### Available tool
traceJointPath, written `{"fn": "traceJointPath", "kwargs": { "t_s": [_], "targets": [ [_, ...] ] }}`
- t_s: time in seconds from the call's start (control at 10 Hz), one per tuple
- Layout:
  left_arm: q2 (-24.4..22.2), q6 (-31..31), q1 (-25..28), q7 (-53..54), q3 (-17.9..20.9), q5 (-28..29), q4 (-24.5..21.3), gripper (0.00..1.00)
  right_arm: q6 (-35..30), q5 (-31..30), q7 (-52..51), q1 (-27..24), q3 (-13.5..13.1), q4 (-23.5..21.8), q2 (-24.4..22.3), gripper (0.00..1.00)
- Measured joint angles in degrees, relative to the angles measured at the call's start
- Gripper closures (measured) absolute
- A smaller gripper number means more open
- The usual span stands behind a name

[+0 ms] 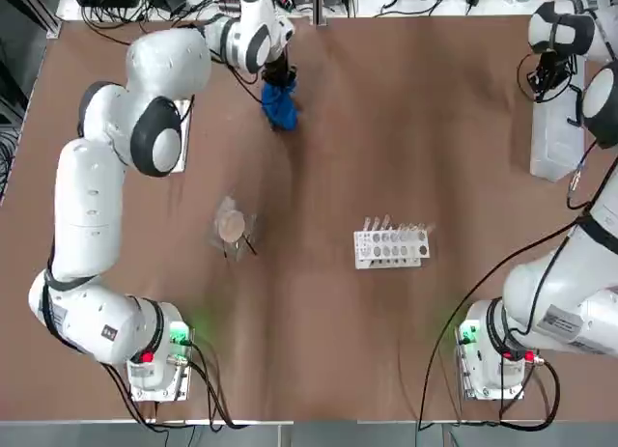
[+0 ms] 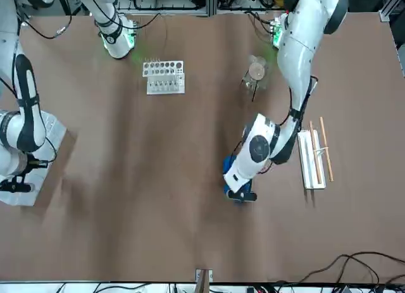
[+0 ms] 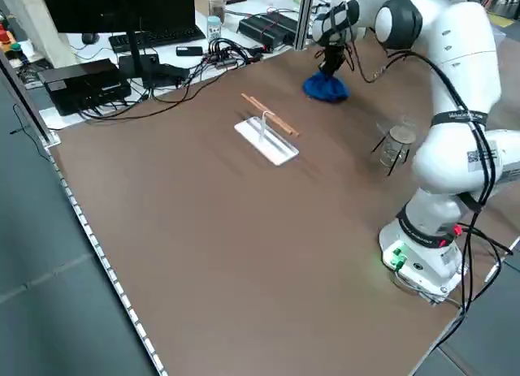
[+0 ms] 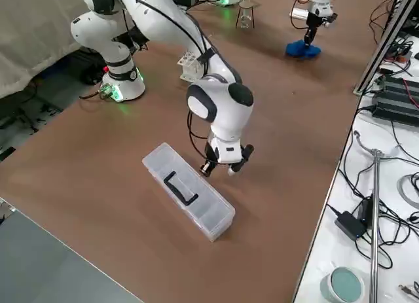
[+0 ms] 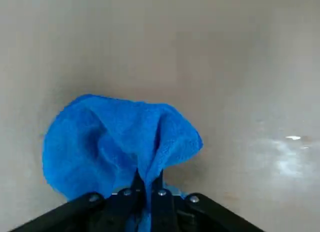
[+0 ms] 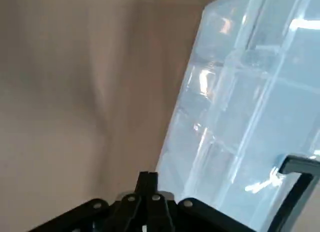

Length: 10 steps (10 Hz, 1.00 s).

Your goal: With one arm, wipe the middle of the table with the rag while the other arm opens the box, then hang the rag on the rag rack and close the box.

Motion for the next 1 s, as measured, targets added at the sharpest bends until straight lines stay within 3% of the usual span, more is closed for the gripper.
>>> {"fn": "traceJointPath", "kwargs": {
  "t_s": [0.2,0.4,0.7,1.0],
  "targets": [
    [-0.07,0.40,-1.00,-0.88,-1.67,-4.77,4.37,0.91,-1.40,-0.02,-0.51,-0.44,0.01,0.29,-0.02,0.99],
    [0.36,7.07,-3.34,-5.42,-2.15,-6.21,6.74,0.92,-1.67,-0.06,-2.17,-0.66,0.00,1.09,-0.10,0.99],
    [5.22,19.55,-6.46,-9.93,-2.84,-9.08,11.84,0.92,-2.55,0.02,-5.44,-1.74,0.04,2.23,-0.88,0.99],
    [9.84,22.42,-8.14,-9.96,-3.21,-11.15,16.61,0.92,-3.38,0.49,-9.27,-3.24,0.08,3.05,-2.13,0.99]
  ]
}}
